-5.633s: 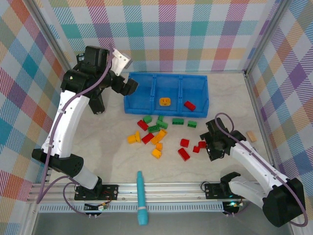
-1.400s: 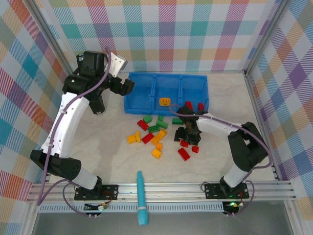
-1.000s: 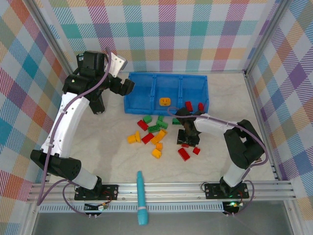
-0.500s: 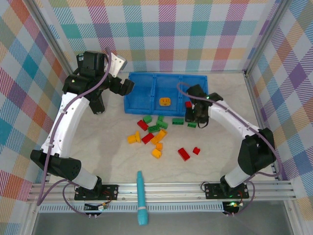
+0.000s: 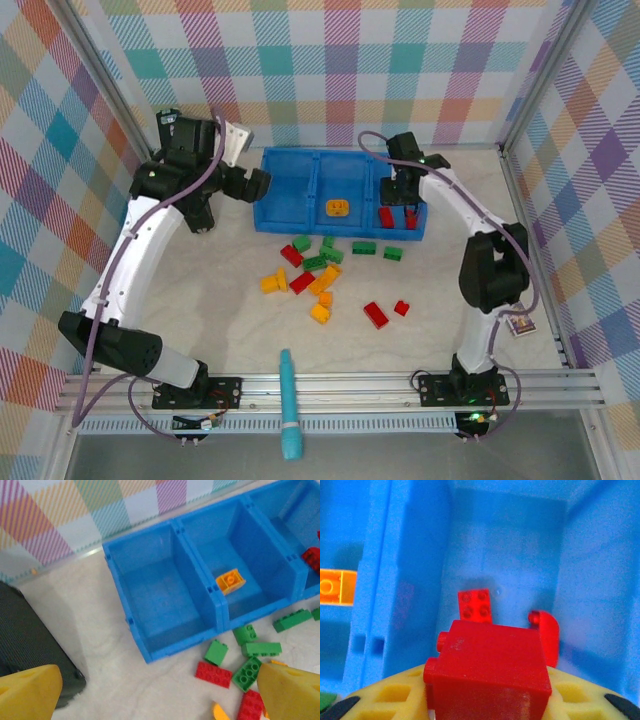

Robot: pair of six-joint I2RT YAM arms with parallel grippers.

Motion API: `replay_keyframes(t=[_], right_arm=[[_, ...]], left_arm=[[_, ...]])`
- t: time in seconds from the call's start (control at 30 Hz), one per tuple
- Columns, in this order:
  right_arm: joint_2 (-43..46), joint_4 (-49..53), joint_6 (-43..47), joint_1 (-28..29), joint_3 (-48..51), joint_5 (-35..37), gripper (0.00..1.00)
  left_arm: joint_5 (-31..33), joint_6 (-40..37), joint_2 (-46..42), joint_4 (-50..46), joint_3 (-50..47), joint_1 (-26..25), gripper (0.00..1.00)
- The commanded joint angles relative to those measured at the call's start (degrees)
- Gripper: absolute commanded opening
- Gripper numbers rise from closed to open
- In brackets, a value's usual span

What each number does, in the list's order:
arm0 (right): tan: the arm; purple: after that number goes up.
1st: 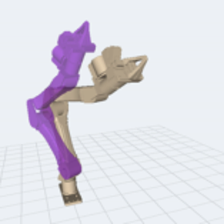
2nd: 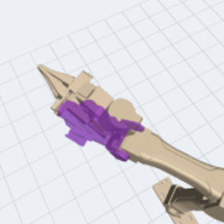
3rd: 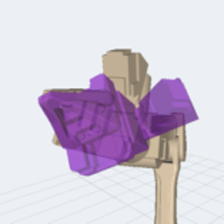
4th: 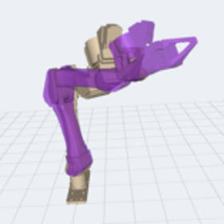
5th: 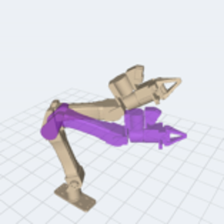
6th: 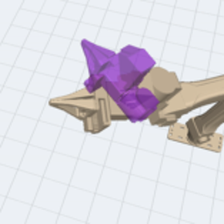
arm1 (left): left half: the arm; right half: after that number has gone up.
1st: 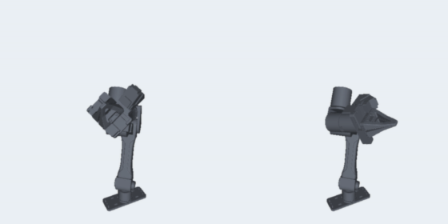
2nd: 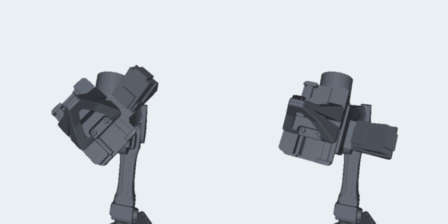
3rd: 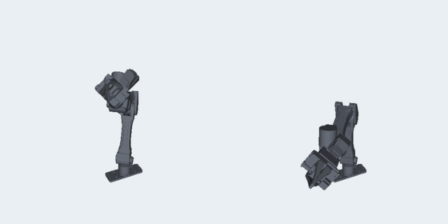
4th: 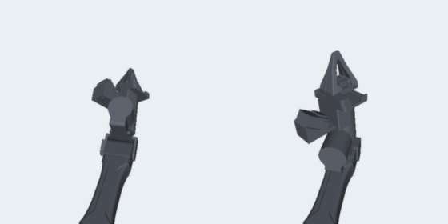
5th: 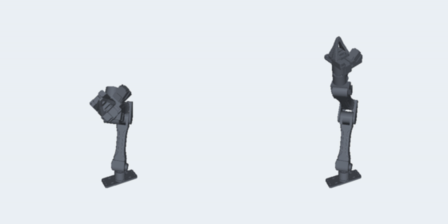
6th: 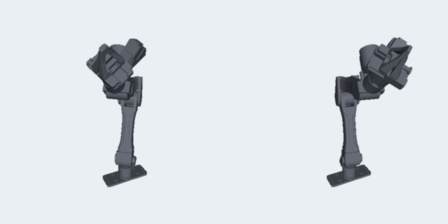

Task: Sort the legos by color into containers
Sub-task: Place the lego in the container.

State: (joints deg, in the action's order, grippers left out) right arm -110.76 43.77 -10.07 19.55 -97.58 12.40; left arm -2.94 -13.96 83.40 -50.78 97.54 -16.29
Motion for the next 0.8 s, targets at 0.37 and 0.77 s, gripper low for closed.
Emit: replay_keyframes(t=[0.37,0.77], right_arm=[[-7.0,-5.1,4.9,-2.3,-4.0,-3.0,0.49],[-2.4,-8.8,7.1,-2.9,-0.5,-5.9,0.63]], left_arm=[[-2.3,34.1,-7.8,5.8,-31.6,-0.6,0.99],[1.5,42.8,-1.7,12.0,-39.2,-10.0,0.95]])
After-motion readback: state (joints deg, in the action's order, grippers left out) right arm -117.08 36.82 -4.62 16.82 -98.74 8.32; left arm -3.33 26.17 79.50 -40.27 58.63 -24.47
